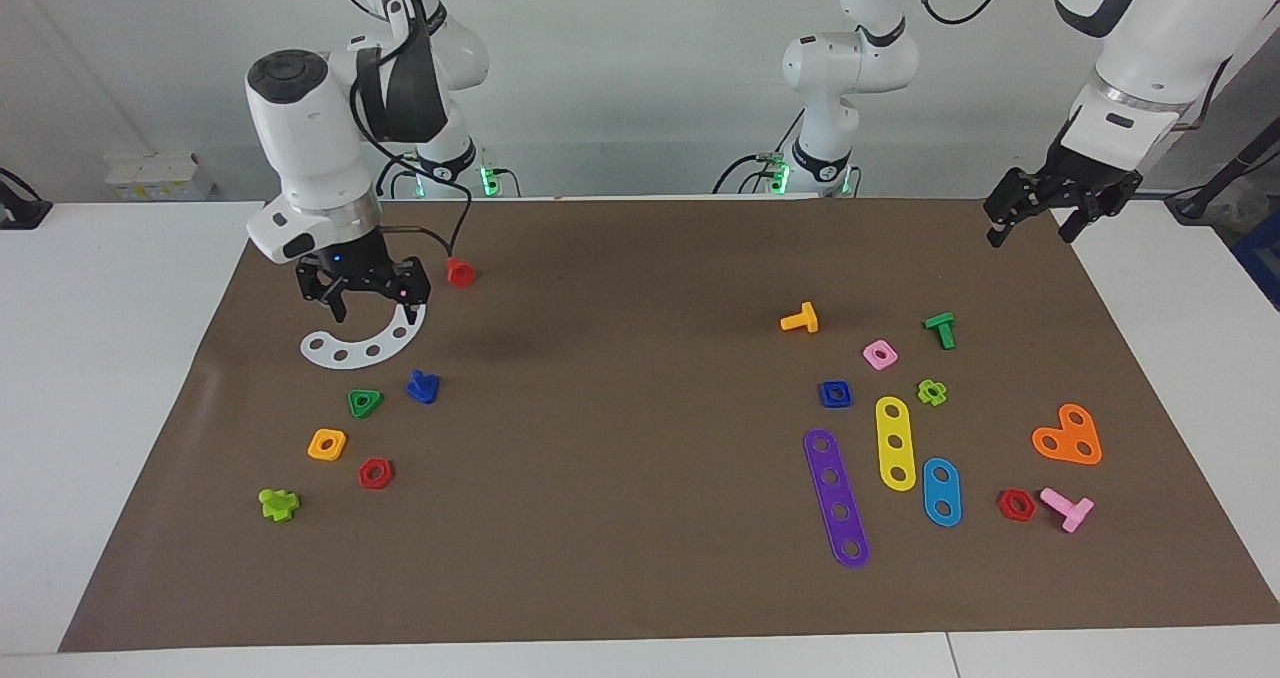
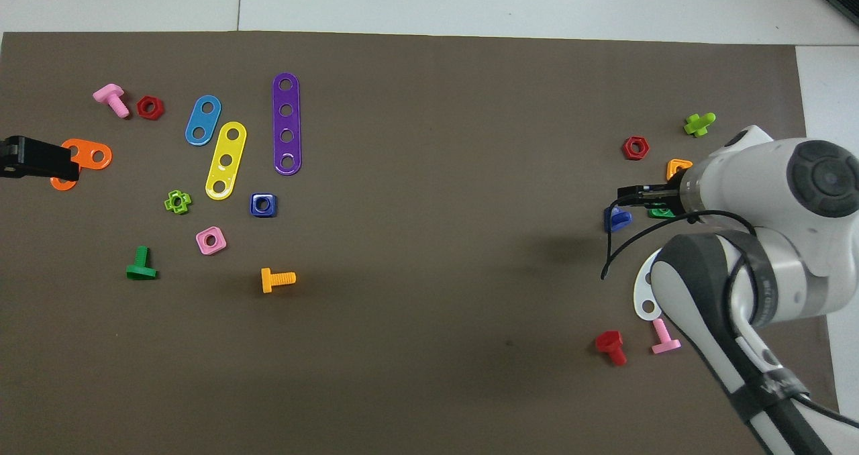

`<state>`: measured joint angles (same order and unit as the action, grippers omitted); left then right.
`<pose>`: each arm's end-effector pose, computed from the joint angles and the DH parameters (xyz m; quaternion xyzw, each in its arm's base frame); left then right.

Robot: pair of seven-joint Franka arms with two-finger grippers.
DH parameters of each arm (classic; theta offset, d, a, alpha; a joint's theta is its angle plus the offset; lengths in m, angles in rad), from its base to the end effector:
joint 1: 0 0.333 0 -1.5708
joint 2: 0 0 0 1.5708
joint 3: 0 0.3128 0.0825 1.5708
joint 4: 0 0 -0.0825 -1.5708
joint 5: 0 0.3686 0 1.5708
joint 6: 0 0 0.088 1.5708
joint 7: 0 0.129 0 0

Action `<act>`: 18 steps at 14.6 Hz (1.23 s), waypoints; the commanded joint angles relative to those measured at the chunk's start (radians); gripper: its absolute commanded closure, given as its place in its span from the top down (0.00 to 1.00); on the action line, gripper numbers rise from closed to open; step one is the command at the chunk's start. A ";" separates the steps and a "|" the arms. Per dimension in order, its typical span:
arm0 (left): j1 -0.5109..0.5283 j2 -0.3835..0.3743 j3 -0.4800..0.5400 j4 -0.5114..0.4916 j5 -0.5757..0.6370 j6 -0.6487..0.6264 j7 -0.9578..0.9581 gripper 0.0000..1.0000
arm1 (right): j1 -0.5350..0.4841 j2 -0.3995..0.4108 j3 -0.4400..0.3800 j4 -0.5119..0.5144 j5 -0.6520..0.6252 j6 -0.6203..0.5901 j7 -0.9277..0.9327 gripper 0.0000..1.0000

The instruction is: Unscrew and place screws in storage area

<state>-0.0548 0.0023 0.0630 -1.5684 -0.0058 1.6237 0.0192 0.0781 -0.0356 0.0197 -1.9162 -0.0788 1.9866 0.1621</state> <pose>0.5465 0.0037 0.6040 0.9996 -0.0054 0.0265 0.0025 0.5468 0.0472 0.4960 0.9977 -0.0181 0.0573 0.0300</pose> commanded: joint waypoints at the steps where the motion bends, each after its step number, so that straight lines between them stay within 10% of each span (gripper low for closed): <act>1: 0.006 -0.027 -0.003 -0.032 -0.008 0.010 -0.010 1.00 | 0.006 0.026 0.011 0.126 -0.010 -0.097 -0.021 1.00; 8: 0.006 -0.027 -0.003 -0.032 -0.008 0.010 -0.012 1.00 | 0.000 0.054 0.011 0.382 0.007 -0.320 -0.027 1.00; 18: 0.006 -0.027 -0.003 -0.032 -0.008 0.010 -0.012 1.00 | -0.004 0.011 0.009 0.330 0.074 -0.408 -0.015 1.00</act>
<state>-0.0548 0.0023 0.0630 -1.5686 -0.0058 1.6237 0.0186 0.0853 -0.0113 0.0265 -1.5702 -0.0463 1.5959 0.1621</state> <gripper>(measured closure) 0.000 0.000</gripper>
